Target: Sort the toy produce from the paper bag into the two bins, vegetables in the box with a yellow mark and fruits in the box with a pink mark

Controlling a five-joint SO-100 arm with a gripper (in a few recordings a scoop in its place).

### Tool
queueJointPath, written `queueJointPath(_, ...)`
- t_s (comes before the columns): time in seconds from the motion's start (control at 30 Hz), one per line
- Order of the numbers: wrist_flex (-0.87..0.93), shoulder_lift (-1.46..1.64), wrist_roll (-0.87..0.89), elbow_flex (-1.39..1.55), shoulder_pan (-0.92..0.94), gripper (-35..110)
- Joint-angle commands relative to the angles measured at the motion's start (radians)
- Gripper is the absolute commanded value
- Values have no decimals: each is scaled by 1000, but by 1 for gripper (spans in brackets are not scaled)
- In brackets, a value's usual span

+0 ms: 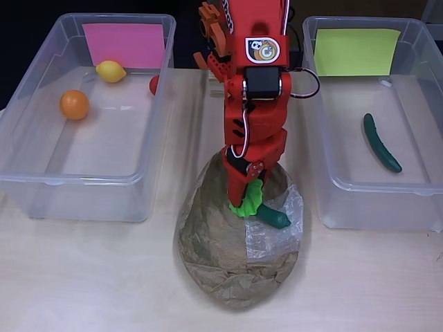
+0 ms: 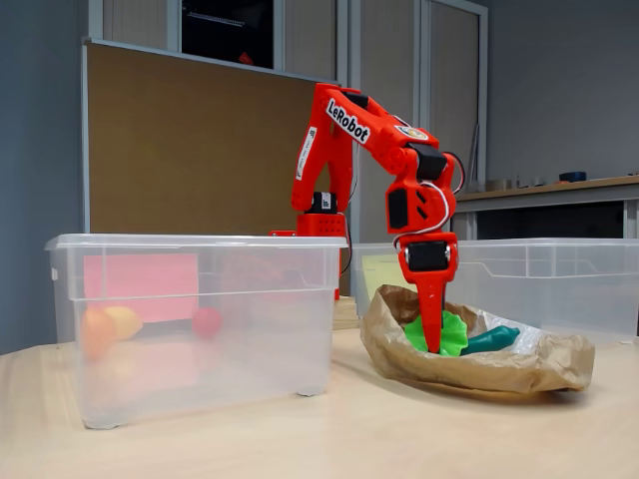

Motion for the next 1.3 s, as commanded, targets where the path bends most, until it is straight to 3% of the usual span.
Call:
queueJointPath(0.0,71,74,-14,-44,-17,13)
queueJointPath(0.3,242,77,-51,-206,-20,13)
queueJointPath(0.63,284,-48,-67,-342,-17,16)
queueJointPath(0.97,374,-51,141,-324,-61,27)
queueJointPath(1.27,296,-92,196,-290,-107,27)
